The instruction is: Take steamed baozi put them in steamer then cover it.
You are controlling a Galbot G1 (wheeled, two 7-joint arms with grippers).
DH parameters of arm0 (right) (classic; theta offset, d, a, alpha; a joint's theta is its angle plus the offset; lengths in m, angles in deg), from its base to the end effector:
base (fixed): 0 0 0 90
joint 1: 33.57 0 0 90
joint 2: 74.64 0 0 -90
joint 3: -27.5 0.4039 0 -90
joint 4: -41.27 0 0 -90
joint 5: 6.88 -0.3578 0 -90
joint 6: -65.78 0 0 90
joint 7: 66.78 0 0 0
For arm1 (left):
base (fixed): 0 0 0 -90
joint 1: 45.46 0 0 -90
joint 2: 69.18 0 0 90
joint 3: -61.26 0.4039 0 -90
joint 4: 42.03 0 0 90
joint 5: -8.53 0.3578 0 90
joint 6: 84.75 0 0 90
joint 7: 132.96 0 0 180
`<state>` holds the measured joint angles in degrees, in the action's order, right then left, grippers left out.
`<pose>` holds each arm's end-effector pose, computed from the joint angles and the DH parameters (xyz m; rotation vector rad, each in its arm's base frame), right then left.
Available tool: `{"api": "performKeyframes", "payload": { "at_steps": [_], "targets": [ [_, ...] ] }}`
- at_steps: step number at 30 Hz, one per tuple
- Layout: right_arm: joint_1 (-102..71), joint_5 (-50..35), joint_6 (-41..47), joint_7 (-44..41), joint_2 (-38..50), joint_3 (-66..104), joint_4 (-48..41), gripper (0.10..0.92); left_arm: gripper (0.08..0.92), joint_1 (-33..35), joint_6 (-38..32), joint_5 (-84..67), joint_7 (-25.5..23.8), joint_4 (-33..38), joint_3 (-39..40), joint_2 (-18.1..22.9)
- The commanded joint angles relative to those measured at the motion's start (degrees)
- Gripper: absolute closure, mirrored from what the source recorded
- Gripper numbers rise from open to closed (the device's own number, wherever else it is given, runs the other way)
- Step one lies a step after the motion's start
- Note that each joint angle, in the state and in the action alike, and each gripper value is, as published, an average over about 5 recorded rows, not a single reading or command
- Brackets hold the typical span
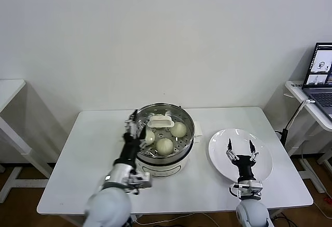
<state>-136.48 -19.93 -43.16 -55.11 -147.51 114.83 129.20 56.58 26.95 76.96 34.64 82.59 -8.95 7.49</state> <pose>0.2581 -0.1069 -0.4728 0.2300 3.0680 -0.0820 0.2254 -0.0508 -0.2712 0.1498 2.4763 1.7857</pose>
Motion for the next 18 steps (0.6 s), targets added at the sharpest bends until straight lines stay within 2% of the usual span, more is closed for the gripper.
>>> {"api": "performKeyframes", "payload": {
  "at_steps": [1, 4, 9, 18],
  "targets": [
    [-2.69, -7.34, 5.18, -0.3, 0.55, -1.07, 5.04, 0.203, 0.177, 10.05, -20.54, -54.65, 17.57, -3.49, -27.28, -2.68],
    [-3.61, -7.49, 5.04, -0.41, 0.43, -1.19, 5.62, 0.203, 0.177, 10.41, -26.04, -64.85, 15.75, -10.09, -31.04, -2.35],
    [-5.28, -7.1, 3.77, -0.63, -0.39, -1.09, 6.04, 0.203, 0.177, 11.13, -32.93, -72.59, 11.5, -18.14, -34.76, -1.64],
    [-8.0, -5.5, 0.88, -1.61, -1.72, -1.17, 7.16, 0.203, 0.177, 13.19, -37.77, -74.1, 7.33, -20.77, -35.43, -0.64]
  ]
}}
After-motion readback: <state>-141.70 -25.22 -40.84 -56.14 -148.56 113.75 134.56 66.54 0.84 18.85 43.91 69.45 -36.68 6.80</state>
